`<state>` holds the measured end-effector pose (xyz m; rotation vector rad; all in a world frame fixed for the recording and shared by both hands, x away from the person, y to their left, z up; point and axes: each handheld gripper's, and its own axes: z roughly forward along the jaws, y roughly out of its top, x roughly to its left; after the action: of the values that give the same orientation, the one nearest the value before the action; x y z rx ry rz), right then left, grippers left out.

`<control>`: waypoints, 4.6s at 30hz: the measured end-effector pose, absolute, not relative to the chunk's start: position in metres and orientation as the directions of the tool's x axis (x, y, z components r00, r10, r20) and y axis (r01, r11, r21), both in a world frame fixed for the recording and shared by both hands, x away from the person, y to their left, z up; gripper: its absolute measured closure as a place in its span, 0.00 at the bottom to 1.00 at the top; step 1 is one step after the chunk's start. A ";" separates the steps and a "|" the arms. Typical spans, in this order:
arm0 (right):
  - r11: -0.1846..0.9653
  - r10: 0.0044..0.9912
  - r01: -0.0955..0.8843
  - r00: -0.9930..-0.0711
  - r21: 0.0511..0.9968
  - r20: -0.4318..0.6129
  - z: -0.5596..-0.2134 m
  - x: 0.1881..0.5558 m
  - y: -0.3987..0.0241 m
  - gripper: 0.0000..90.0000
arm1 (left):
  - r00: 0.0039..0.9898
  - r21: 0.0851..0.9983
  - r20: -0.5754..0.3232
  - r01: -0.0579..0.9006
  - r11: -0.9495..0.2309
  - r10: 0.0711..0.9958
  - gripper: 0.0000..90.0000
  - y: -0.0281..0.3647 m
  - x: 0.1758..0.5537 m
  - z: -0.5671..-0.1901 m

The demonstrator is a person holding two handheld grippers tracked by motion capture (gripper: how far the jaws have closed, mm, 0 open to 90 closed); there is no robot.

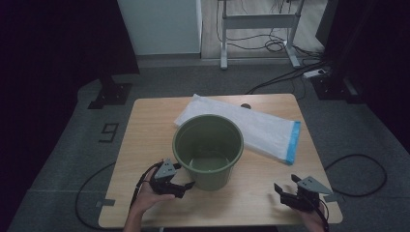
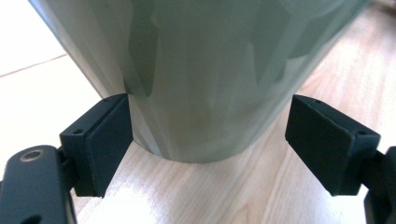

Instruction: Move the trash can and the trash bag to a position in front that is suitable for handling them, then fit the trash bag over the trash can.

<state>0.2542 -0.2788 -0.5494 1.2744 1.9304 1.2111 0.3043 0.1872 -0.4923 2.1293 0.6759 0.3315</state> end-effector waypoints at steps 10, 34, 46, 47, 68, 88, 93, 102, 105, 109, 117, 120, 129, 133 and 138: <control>0.152 0.911 0.434 -0.411 0.888 0.045 -0.549 0.254 -0.280 0.22 | 0.730 0.764 0.027 0.426 -0.485 0.683 0.16 0.209 0.274 -0.506; 0.211 0.925 0.445 -0.378 0.870 -0.031 -0.537 0.305 -0.267 0.22 | 0.601 0.747 -0.022 0.541 -0.387 0.799 0.16 0.258 0.273 -0.525; 0.280 0.914 0.517 -0.400 0.809 -0.060 -0.538 0.372 -0.257 0.25 | 0.586 0.738 -0.035 0.561 -0.374 0.810 0.16 0.265 0.269 -0.533; 0.282 0.912 0.521 -0.405 0.806 -0.058 -0.539 0.375 -0.256 0.25 | 0.587 0.737 -0.036 0.562 -0.375 0.808 0.16 0.264 0.269 -0.534; 0.269 0.899 0.574 -0.438 0.773 0.013 -0.553 0.387 -0.250 0.91 | 0.581 0.722 -0.048 0.582 -0.374 0.813 0.17 0.267 0.267 -0.540; 0.191 0.914 0.533 -0.403 0.824 0.049 -0.536 0.286 -0.303 0.98 | 0.576 0.712 -0.057 0.595 -0.371 0.815 0.18 0.268 0.268 -0.541; 0.151 0.928 0.542 -0.365 0.827 0.070 -0.538 0.263 -0.319 0.98 | 0.576 0.710 -0.060 0.599 -0.371 0.815 0.18 0.268 0.267 -0.541; 0.122 0.938 0.570 -0.335 0.812 0.094 -0.549 0.239 -0.338 0.93 | 0.573 0.714 -0.081 0.604 -0.353 0.816 0.18 0.270 0.266 -0.542; 0.142 0.940 0.560 -0.335 0.816 0.067 -0.548 0.239 -0.334 0.79 | 0.576 0.712 -0.074 0.602 -0.361 0.814 0.18 0.269 0.266 -0.542; 0.148 0.942 0.537 -0.333 0.830 0.047 -0.543 0.238 -0.323 0.51 | 0.574 0.706 -0.072 0.606 -0.365 0.815 0.18 0.270 0.267 -0.543; 0.185 0.908 0.453 -0.419 0.872 0.026 -0.524 0.260 -0.271 0.32 | 0.571 0.704 -0.075 0.611 -0.362 0.817 0.18 0.270 0.267 -0.545; 0.204 0.888 0.464 -0.459 0.862 0.037 -0.524 0.282 -0.248 0.31 | 0.570 0.704 -0.078 0.612 -0.360 0.818 0.18 0.271 0.267 -0.545; 0.307 0.836 0.491 -0.549 0.815 0.016 -0.536 0.349 -0.180 0.32 | 0.565 0.710 -0.096 0.616 -0.342 0.819 0.18 0.277 0.268 -0.544; 0.325 0.835 0.511 -0.550 0.796 0.012 -0.544 0.366 -0.166 0.31 | 0.568 0.709 -0.098 0.616 -0.343 0.817 0.18 0.277 0.269 -0.544; 0.345 0.843 0.539 -0.538 0.768 -0.001 -0.553 0.375 -0.157 0.35 | 0.570 0.710 -0.099 0.615 -0.344 0.815 0.18 0.278 0.270 -0.544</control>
<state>0.3754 -0.1574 -0.5534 1.2134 2.2154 1.0366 0.2698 0.2777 -0.5445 2.0791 1.1385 0.3547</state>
